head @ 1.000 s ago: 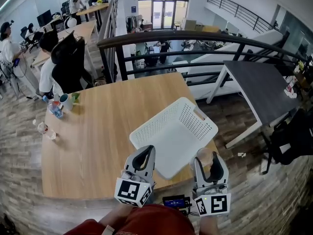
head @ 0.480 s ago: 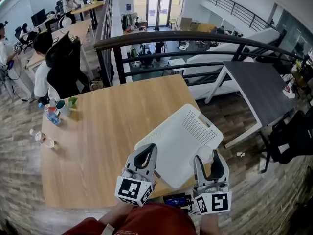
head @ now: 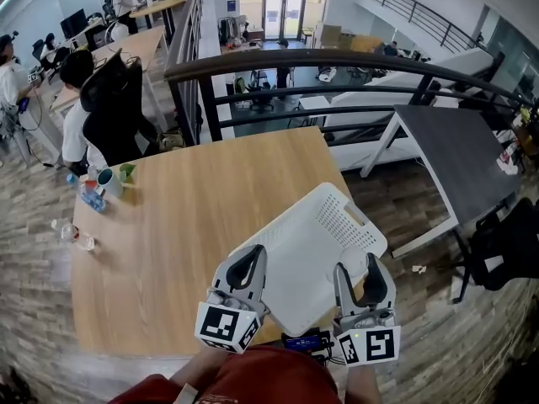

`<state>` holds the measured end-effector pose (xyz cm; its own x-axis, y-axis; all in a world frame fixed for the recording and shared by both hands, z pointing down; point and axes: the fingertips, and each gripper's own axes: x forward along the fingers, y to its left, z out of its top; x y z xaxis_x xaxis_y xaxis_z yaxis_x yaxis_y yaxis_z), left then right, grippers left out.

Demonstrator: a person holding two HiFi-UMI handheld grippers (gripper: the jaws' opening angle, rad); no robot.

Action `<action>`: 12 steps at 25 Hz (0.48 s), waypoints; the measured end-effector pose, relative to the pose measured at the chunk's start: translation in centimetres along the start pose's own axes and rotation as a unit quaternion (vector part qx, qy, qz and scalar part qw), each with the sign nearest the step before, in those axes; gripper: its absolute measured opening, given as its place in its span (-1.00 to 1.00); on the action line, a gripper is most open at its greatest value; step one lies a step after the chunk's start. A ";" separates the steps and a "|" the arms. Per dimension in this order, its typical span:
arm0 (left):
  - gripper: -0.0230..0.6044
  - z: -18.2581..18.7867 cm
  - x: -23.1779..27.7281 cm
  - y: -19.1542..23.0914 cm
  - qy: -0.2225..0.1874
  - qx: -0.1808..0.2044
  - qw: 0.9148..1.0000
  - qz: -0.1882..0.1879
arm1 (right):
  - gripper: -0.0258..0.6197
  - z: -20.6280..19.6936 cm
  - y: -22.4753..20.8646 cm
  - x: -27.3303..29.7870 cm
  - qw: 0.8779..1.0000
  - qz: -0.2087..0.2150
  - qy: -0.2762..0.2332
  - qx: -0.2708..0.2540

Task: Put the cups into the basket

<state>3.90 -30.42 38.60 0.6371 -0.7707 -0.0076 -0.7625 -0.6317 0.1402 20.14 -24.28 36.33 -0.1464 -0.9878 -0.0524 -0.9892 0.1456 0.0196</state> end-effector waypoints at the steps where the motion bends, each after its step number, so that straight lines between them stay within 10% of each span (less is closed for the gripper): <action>1: -0.91 0.0 0.1 0.0 0.001 0.001 1.000 0.002 | -0.13 0.0 -0.1 0.2 1.000 0.003 0.000 0.002; 12: -0.90 -0.2 0.7 0.2 0.004 0.000 1.000 0.016 | -0.13 -0.9 -0.3 1.9 1.000 0.019 0.007 0.011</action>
<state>4.21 -31.06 38.81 0.6131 -0.7900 0.0050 -0.7827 -0.6065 0.1400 20.18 -26.29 37.07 -0.1843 -0.9822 -0.0371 -0.9828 0.1845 -0.0008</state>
